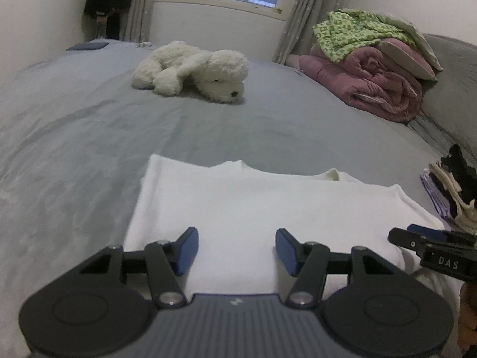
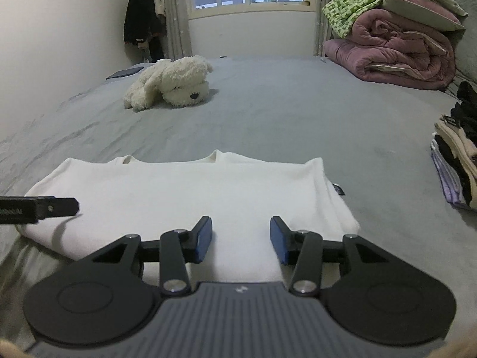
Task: Fold clothes
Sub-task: 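Pull both grippers back from the folded T-shirt, then grasp the folded white T-shirt's edge with the left gripper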
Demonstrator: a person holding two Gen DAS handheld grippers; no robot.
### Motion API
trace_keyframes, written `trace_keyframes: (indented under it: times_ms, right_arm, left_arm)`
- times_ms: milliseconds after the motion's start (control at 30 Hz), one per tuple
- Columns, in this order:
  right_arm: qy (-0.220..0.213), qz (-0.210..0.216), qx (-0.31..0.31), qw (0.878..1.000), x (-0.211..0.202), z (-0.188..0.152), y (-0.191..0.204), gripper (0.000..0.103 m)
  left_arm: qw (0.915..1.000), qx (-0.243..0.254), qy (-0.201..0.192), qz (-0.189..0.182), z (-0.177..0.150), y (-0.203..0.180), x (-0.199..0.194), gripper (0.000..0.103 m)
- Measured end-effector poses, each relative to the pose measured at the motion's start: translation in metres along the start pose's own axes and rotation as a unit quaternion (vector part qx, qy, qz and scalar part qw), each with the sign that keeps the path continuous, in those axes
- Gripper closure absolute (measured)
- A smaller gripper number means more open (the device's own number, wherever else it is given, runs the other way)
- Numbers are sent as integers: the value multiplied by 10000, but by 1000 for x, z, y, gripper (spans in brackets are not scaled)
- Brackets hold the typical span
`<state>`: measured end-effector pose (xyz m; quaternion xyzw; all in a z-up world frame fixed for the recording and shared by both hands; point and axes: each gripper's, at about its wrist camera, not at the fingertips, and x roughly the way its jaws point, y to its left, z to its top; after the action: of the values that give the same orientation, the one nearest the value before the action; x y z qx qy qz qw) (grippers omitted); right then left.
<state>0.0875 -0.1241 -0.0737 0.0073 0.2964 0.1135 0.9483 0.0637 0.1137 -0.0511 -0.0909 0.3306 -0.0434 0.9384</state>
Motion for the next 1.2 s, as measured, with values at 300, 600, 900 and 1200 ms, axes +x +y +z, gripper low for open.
trace_keyframes:
  times_ms: [300, 600, 900, 1200]
  right_arm:
    - [157, -89, -170, 9997, -11, 1, 2, 56]
    - [331, -79, 144, 9993, -19, 8, 2, 55]
    - [427, 115, 499, 9978, -17, 11, 7, 54]
    - [421, 193, 465, 9978, -10, 15, 19, 54]
  left_arm:
    - [9962, -813, 197, -240, 7, 35, -28, 44]
    - [9801, -1952, 297, -190, 8, 78, -41, 43]
    - [9474, -2941, 1050, -706, -2, 106, -23, 40]
    - [8976, -3921, 1456, -1389, -17, 120, -11, 35]
